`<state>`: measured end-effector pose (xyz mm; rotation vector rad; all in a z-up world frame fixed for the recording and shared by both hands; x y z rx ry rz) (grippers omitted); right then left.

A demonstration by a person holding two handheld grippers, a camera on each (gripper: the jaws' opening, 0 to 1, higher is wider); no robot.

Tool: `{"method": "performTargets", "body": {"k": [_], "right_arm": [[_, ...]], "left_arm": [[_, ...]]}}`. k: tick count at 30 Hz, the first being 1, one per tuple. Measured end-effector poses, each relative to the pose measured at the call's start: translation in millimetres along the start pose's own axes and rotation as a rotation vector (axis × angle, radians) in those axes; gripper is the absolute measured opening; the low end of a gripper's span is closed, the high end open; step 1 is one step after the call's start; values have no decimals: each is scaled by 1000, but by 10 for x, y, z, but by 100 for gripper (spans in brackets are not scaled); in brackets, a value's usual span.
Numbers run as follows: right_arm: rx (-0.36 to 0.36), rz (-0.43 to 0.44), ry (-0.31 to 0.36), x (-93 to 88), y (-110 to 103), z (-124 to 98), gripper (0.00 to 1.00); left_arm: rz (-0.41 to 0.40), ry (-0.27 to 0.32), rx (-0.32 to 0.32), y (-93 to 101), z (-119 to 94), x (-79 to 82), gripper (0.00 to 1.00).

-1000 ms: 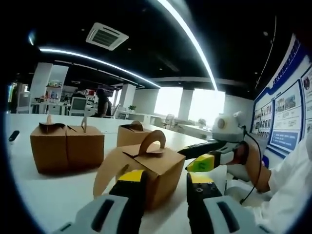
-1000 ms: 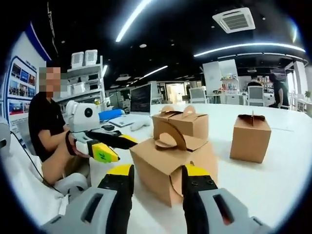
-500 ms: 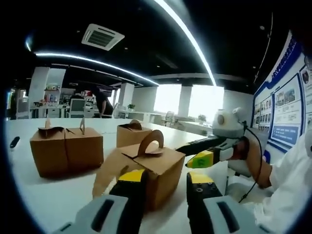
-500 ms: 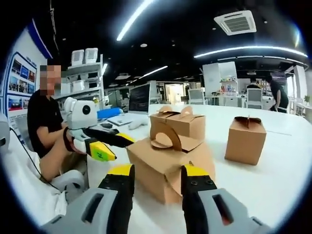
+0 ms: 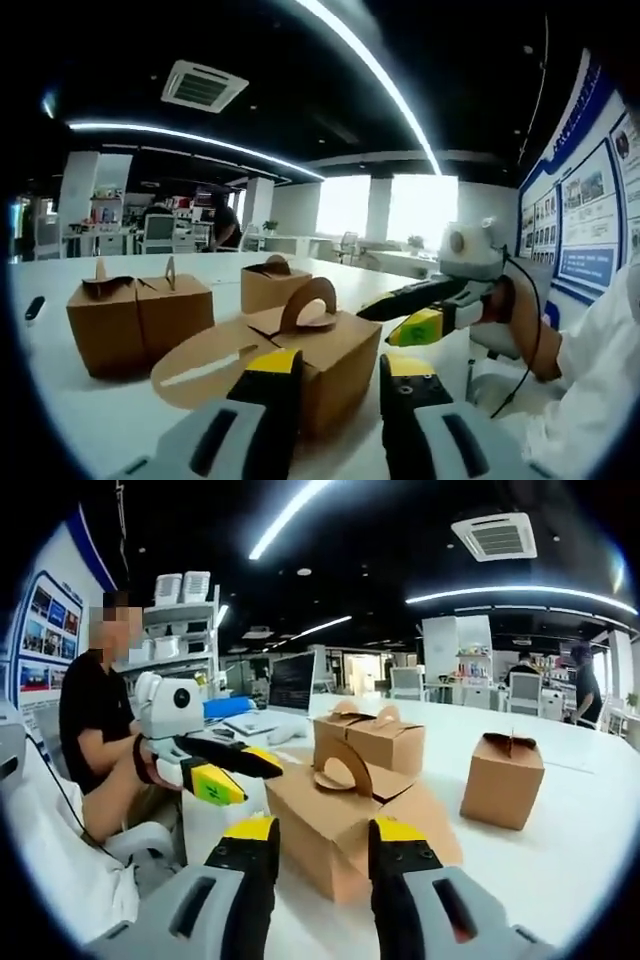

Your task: Pick up one paper box from the group, open the paper box, and remove the item inside

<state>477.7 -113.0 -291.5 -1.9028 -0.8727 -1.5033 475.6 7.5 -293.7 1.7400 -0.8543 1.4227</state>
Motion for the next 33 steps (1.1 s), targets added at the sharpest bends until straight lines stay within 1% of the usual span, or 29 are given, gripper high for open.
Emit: {"method": "performTargets", "body": {"k": [2, 4, 6, 10, 15, 19, 21, 23, 24, 26, 27, 28, 29, 31, 33], "right_arm": [[1, -3, 0, 4, -4, 3, 36], [1, 0, 13, 20, -8, -4, 35], [1, -8, 14, 15, -7, 0, 35], [2, -1, 15, 22, 31, 8, 34], [4, -2, 17, 18, 25, -4, 34], [17, -26, 2, 37, -6, -34, 33], [18, -69, -17, 75, 5, -67, 33], [19, -112, -35, 112, 15, -99, 33], [6, -154, -59, 139, 32, -105, 33], [-19, -264, -74, 240, 28, -105, 33], [-16, -294, -82, 280, 5, -89, 33], [6, -313, -89, 312, -43, -67, 33], [20, -312, -90, 362, -72, -42, 33], [29, -312, -91, 423, -83, 2, 33], [65, -322, -110, 437, -132, 77, 33]], "left_arm": [[-10, 4, 1, -9, 3, 4, 32], [-3, 1, -4, -3, 4, 4, 32], [4, -2, -4, -5, 12, 5, 32], [-11, 3, -10, -17, 27, 10, 32], [-13, 2, -7, -7, 28, 7, 32], [4, -10, -6, 7, 18, 6, 32], [32, -21, -4, 7, 10, 7, 32], [61, -31, -1, 6, 2, 8, 36], [58, -30, -1, -5, -3, 13, 37], [39, -16, 12, -42, -2, 28, 37], [40, -15, 20, -55, 4, 24, 37], [45, -13, 29, -69, 7, 25, 37], [50, -10, 37, -76, 9, 26, 37], [57, -14, 41, -65, 12, 25, 37], [59, -27, 39, -41, 11, 4, 37]]}}
Point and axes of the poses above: the point that each gripper's makers call its tool centre point, and the gripper's own axes: z roughly forward along the fingers, y roughly to its right, x roughly out of its top, the point moved 3 cm from there along -z, roughly backward along the fingers
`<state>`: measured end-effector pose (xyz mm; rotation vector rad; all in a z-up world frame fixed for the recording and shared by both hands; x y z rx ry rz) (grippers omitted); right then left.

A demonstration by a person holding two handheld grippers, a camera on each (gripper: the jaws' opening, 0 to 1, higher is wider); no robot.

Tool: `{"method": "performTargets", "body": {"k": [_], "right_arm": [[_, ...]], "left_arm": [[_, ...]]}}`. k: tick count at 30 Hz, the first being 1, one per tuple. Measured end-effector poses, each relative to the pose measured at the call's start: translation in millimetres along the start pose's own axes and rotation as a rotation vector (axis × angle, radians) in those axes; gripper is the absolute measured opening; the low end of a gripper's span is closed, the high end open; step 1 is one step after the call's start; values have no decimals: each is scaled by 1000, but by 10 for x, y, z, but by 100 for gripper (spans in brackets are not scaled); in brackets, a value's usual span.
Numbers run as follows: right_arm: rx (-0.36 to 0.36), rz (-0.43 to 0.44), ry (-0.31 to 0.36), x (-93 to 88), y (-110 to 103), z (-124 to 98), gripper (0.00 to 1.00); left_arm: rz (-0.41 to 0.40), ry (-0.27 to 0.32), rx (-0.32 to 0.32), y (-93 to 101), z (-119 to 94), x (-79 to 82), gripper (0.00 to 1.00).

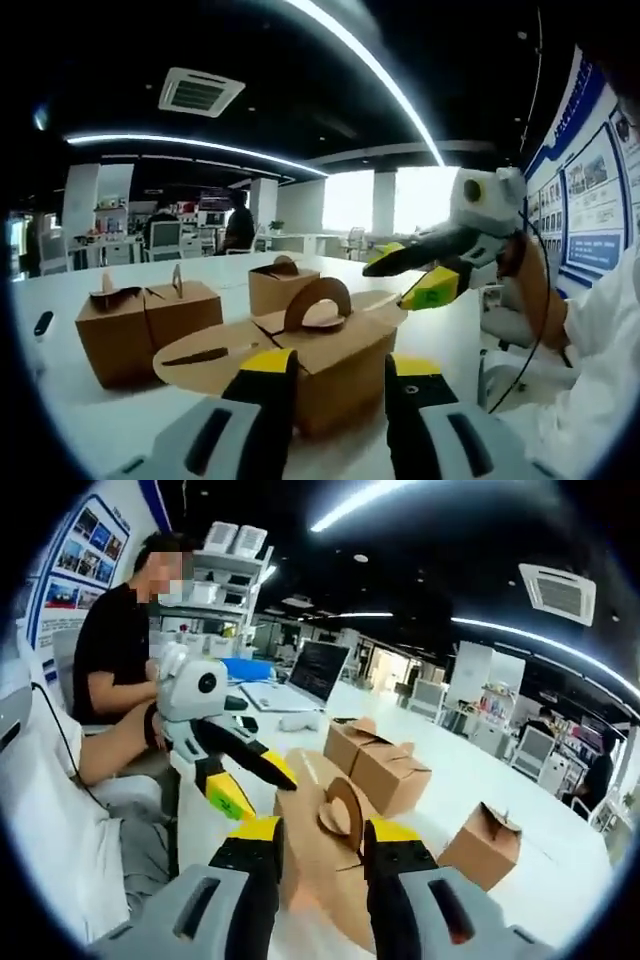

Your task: Pick up one paper box from the group, open the paper box, and remove the item inside

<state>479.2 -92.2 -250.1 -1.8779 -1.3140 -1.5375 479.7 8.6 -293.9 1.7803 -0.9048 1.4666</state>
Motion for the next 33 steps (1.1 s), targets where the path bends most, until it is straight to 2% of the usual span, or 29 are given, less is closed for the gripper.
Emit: {"method": "performTargets", "body": {"k": [6, 13, 16, 19, 23, 28, 31, 33], "right_arm": [[12, -9, -17, 9, -15, 154, 33], [17, -32, -31, 22, -39, 150, 32], [8, -22, -21, 44, 15, 149, 32], [25, -12, -18, 24, -15, 148, 32], [17, -9, 28, 131, -27, 80, 30], [48, -23, -1, 69, -129, 186, 31], [47, -20, -9, 19, -138, 228, 31], [57, -17, -16, -16, -174, 239, 31]], "left_arm": [[12, -11, -13, 73, -51, 10, 36], [45, -34, -8, 81, -97, -5, 35], [124, -72, 7, 73, -119, -32, 33], [120, -73, -1, 102, -123, -21, 35], [93, -62, -2, 96, -117, -18, 35], [103, -70, 13, 123, -120, 6, 36], [119, -85, 31, 123, -128, -50, 36], [99, -54, 20, 127, -119, -32, 38]]}}
Point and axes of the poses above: the point that each gripper's makers call its tool centre point, and the gripper's own axes: z roughly forward along the fingers, y roughly to its right, x roughly out of its top, the point moved 3 cm from there along -z, roughly backward along the fingers
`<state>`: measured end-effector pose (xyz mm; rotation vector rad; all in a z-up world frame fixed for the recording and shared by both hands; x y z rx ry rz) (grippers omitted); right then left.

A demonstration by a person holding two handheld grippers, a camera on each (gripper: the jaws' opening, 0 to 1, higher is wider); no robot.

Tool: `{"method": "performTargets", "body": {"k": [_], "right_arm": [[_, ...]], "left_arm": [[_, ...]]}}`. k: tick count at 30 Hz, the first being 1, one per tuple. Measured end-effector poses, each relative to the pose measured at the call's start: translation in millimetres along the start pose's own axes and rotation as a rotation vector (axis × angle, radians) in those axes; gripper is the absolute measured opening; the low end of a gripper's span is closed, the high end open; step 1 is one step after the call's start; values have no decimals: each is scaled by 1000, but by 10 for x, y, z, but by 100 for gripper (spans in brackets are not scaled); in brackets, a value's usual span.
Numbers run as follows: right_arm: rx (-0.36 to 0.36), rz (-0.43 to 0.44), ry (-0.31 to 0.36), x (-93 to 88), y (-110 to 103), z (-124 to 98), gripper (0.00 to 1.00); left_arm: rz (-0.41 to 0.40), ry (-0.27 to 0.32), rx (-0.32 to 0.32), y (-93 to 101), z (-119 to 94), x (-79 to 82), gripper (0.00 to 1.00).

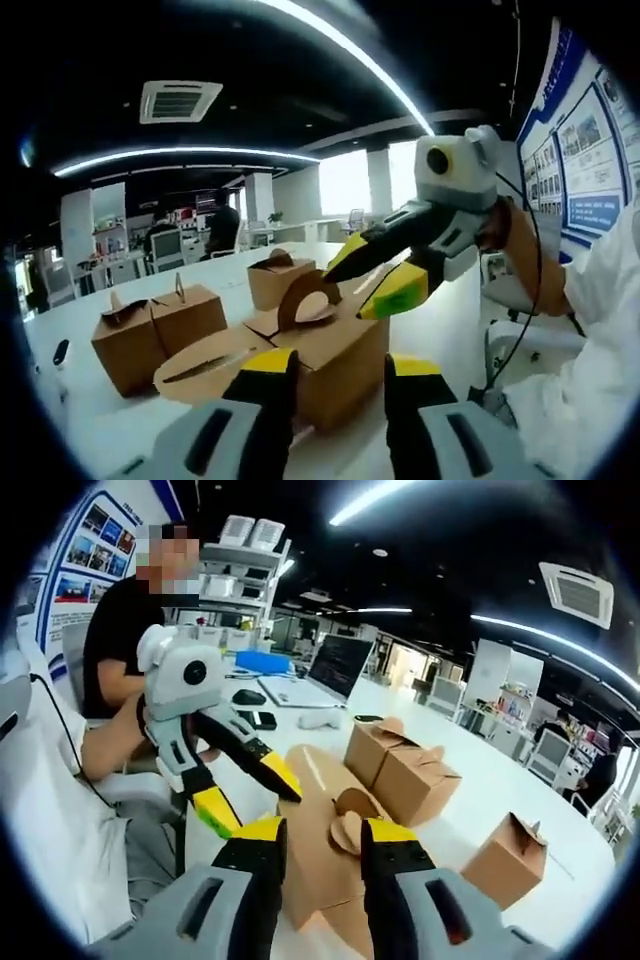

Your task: Pick up one paper box from the group, open the paper box, and remove the item inside

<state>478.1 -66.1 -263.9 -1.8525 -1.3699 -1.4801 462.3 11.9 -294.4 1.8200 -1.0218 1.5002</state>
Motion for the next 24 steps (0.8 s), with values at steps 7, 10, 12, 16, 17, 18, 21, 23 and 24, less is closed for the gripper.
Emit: {"method": "performTargets", "body": {"k": [7, 10, 12, 16, 17, 18, 21, 23, 24], "right_arm": [[10, 14, -30, -142, -2, 17, 30], [16, 30, -41, -197, -5, 28, 30], [20, 30, -54, -241, -23, 41, 31], [26, 25, -56, -252, -30, 31, 31], [24, 23, -58, -248, -24, 22, 31], [23, 21, -60, -246, -21, 14, 31], [15, 16, -49, -199, 4, -21, 31], [8, 11, -37, -138, 18, -32, 31], [4, 7, -31, -105, 25, -37, 31]], "left_arm": [[-11, -4, -7, -46, -103, 33, 38], [-33, 27, -13, -54, -143, 72, 38], [-45, 35, -37, -14, -148, 73, 38], [-22, 35, -6, -67, -146, 61, 38], [-13, 36, 5, -87, -140, 61, 38], [-7, 37, 13, -103, -131, 63, 38], [16, 33, 41, -146, -81, 57, 38], [25, 10, 53, -172, -45, 25, 39], [18, 5, 56, -182, -36, 16, 40]]}}
Point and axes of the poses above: the point that each gripper's makers call its tool centre point, and the gripper's own axes: z roughly forward along the fingers, y roughly to its right, x roughly out of its top, the point moved 3 cm from there along -z, roughly backward along the fingers
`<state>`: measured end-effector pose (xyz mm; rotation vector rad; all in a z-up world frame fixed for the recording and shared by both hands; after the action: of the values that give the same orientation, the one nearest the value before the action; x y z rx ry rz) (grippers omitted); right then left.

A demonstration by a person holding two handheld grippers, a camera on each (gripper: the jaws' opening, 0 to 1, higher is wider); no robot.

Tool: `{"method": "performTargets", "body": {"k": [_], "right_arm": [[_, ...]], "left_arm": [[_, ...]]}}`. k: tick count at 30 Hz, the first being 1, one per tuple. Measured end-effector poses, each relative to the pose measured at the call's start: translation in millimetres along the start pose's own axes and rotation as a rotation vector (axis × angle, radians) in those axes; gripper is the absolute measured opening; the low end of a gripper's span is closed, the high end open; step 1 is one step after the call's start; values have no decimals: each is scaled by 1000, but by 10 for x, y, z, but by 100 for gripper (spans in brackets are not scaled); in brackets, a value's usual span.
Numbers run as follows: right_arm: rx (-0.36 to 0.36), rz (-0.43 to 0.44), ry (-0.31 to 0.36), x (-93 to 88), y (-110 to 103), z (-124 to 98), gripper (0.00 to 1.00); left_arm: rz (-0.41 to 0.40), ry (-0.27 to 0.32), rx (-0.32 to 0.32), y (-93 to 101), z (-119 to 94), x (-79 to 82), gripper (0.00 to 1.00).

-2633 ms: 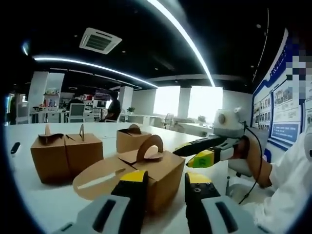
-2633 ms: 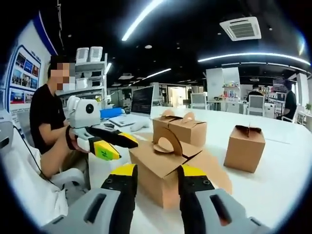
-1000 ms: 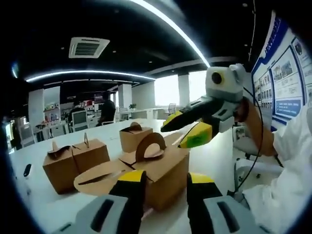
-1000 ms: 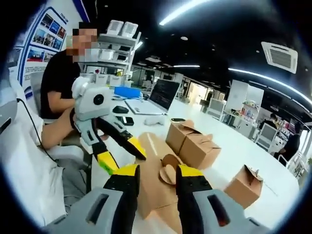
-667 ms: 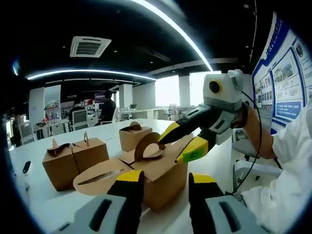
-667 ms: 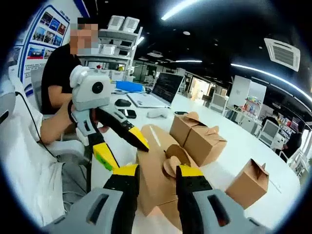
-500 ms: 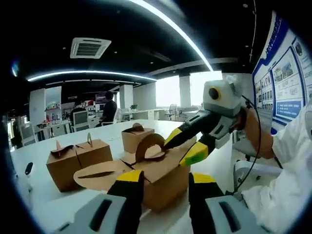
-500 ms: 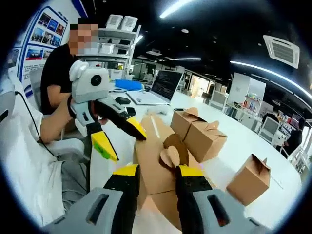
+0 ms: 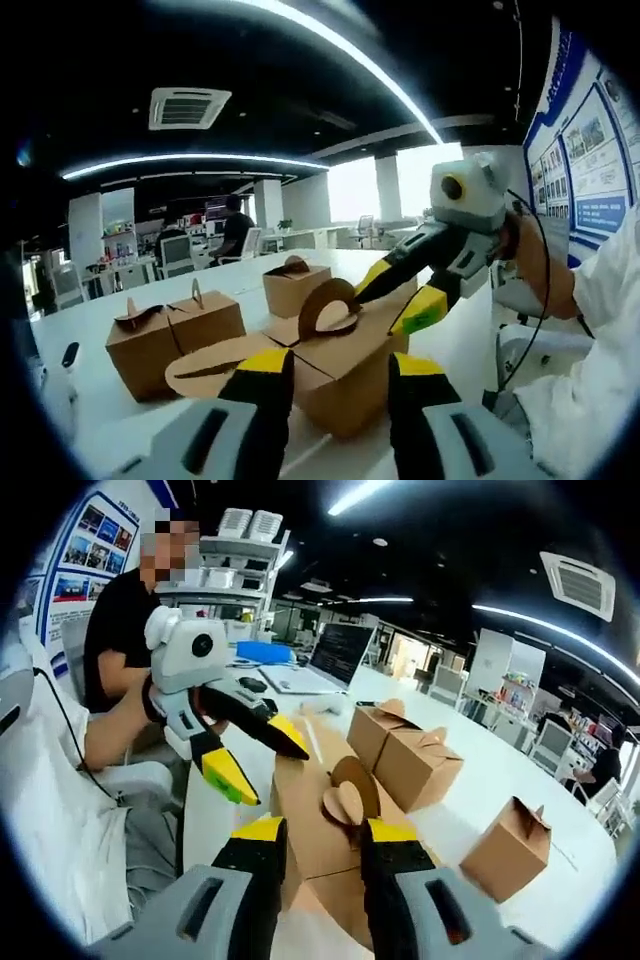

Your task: Pick up one paper box from the group, open the paper box, and remove the item inside

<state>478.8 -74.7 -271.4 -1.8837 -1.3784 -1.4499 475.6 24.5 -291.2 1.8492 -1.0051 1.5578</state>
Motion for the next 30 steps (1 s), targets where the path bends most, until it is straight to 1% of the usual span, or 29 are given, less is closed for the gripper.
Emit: {"method": "performTargets", "body": {"k": [2, 6, 9, 15, 22, 30], "right_arm": [[-6, -4, 15, 67, 13, -11, 31], [-10, -9, 9, 65, 17, 10, 31], [-13, -9, 9, 62, 18, 13, 31], [-24, -16, 21, 142, 63, -20, 31], [-12, -16, 3, 99, 52, 56, 31], [-20, -26, -6, 113, 84, 50, 30]], "left_arm": [[-7, -5, -3, 15, 0, -13, 40], [8, -19, -20, 124, 12, -34, 40], [-7, -17, -32, 129, -6, -29, 40], [-20, -9, -42, 123, -17, -33, 39], [-33, 0, -50, 111, -20, -31, 39], [-25, 0, -54, 119, -19, -26, 39]]}}
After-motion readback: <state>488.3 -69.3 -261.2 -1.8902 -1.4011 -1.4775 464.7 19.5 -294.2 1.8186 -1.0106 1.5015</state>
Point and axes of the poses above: the point that each gripper's makers call its tool centre point, and the gripper's own axes: z roughly forward along the fingers, y roughly to its right, x roughly out of its top, the point moved 3 cm from there along -z, roughly backward along the fingers
